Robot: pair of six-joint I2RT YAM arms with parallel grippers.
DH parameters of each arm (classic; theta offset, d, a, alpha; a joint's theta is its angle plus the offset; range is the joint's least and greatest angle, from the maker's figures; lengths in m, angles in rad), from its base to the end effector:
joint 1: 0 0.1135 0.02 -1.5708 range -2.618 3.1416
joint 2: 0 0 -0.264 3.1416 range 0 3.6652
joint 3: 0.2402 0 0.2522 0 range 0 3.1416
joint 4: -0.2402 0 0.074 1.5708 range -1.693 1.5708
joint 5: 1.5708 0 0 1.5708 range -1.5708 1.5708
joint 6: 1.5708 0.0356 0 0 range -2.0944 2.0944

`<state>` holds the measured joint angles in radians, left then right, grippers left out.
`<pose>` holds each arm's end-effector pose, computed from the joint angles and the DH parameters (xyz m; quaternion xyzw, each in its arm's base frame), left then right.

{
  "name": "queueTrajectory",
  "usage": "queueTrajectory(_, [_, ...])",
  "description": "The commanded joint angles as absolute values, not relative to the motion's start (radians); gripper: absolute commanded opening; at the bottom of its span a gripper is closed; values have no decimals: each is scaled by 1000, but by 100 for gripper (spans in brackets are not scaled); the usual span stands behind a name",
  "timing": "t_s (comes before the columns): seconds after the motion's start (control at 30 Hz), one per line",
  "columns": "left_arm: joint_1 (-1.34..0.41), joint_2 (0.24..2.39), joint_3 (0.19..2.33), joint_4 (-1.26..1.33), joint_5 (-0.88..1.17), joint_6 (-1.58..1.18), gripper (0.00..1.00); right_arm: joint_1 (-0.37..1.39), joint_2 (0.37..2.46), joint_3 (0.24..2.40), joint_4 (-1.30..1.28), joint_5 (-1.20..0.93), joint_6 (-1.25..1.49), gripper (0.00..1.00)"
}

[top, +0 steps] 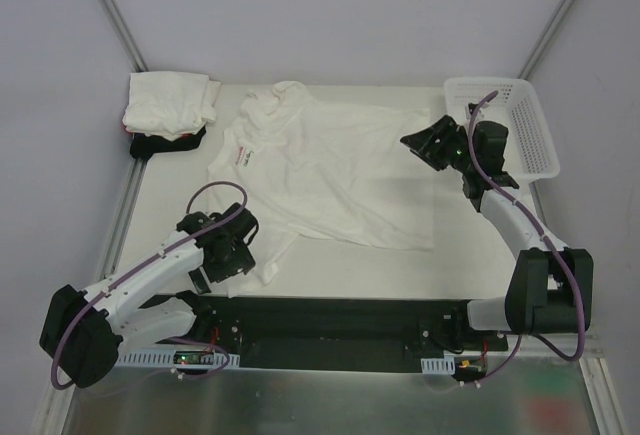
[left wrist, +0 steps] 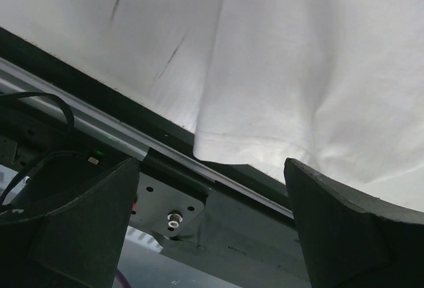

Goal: Fold and stack the t-shirts

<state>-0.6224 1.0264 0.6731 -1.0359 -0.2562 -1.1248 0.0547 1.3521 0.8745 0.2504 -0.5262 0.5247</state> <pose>0.1299 -0.0821 0.2042 -0.2567 0.9538 0.0127 0.1553 0.3085 0.0348 0.2883 0.0186 0.7727 0.3668 0.5178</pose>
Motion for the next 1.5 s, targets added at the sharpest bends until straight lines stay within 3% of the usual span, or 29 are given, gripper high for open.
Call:
queueTrajectory(0.0, [-627, 1020, 620, -1083, -273, -1197, 89, 49, 1358, 887, 301, -551, 543, 58])
queueTrajectory(0.7, [-626, 1275, 624, -802, -230, -1083, 82, 26, 1348, 876, 314, -571, 565, 58])
queueTrajectory(0.9, [-626, 1295, 620, -772, -213, -1074, 70, 17, 1345, 870, 313, -574, 569, 58])
queueTrajectory(1.1, [-626, 1293, 594, -733, -198, -1085, 47, 11, 1355, 867, 318, -581, 578, 57])
queueTrajectory(1.37, [-626, 1307, 568, -672, -198, -1081, 43, 3, 1347, 859, 318, -584, 574, 57])
queueTrajectory(1.47, [-624, 1319, 572, -658, -189, -1071, 29, 3, 1345, 859, 318, -581, 574, 57])
